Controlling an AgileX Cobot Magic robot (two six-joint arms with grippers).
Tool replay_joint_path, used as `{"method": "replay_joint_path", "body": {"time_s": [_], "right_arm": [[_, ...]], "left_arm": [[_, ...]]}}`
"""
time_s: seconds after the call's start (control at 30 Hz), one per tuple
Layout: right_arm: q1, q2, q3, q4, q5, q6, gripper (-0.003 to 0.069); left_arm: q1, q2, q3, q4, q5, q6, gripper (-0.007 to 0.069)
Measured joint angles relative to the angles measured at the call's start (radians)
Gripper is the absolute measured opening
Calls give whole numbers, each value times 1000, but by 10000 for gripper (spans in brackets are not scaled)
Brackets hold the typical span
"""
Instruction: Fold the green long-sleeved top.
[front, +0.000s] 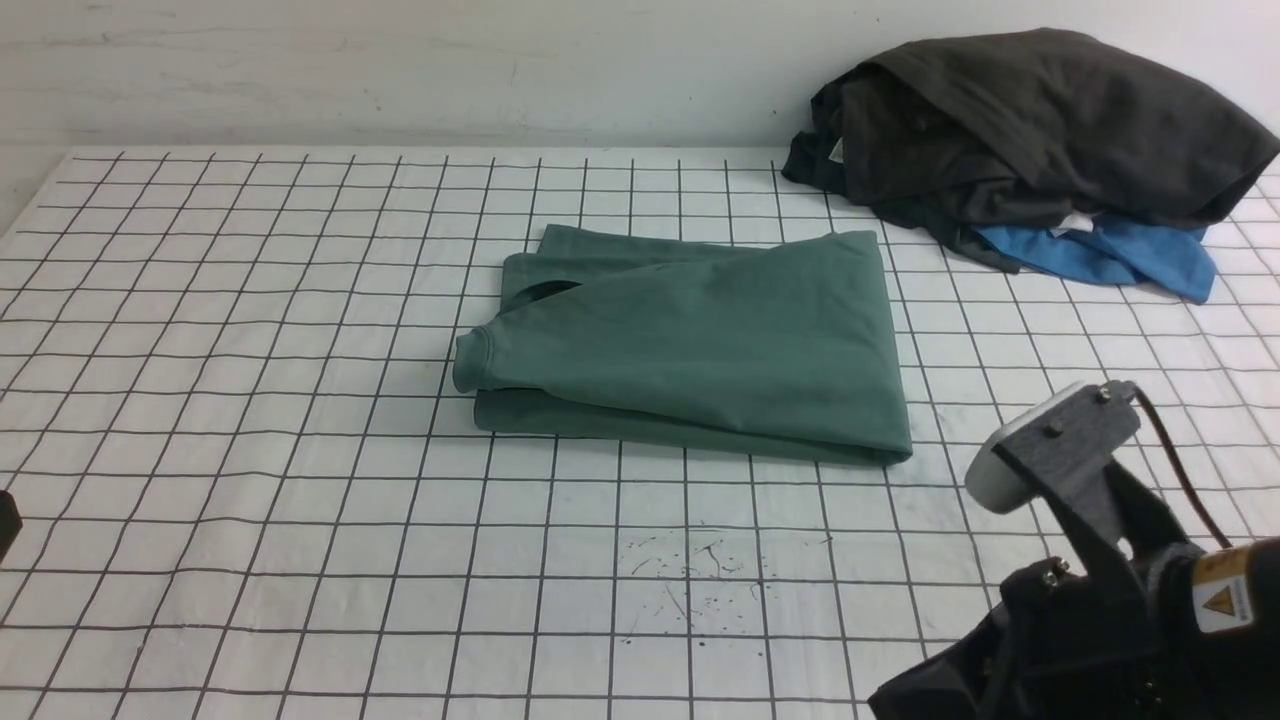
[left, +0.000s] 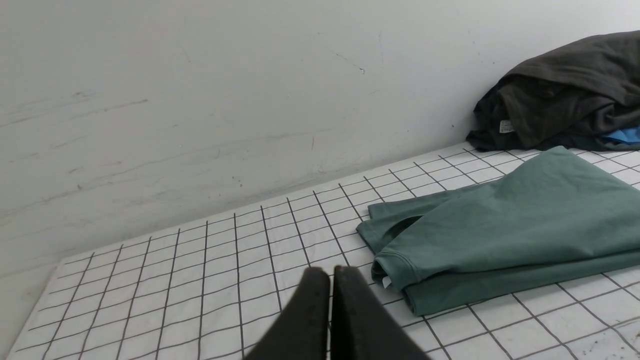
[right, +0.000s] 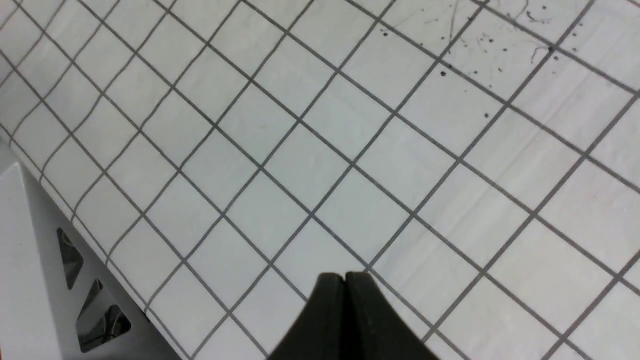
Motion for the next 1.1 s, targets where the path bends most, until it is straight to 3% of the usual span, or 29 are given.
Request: {"method": "replay_joint_path", "body": {"time_s": [0.13, 0.27, 0.33, 0.4, 0.47, 0.5, 0.53, 0.67, 0.83, 1.1], "right_arm": [[0, 0, 0, -18, 3, 0, -15], [-9, -27, 12, -149, -10, 6, -15], [-12, -113, 35, -290, -32, 47, -15], [-17, -266, 71, -452, -61, 136, -15], [-21, -333, 91, -514, -78, 182, -15], [-38, -437, 128, -618, -109, 266, -15], [-38, -450, 128, -618, -114, 266, -15], [-121, -654, 255, -842, -222, 528, -15], [-223, -840, 423, -869, -325, 649, -15], [-378, -1121, 700, -728, -473, 578, -15]], "left_arm": [[0, 0, 0, -1, 0, 0, -7], [0, 0, 0, -1, 0, 0, -7], [0, 0, 0, -1, 0, 0, -7], [0, 0, 0, -1, 0, 0, -7], [0, 0, 0, -1, 0, 0, -7], [0, 0, 0, -1, 1, 0, -7], [0, 0, 0, -1, 1, 0, -7], [0, 0, 0, -1, 1, 0, -7], [0, 0, 0, -1, 1, 0, -7], [0, 0, 0, -1, 1, 0, -7]]}}
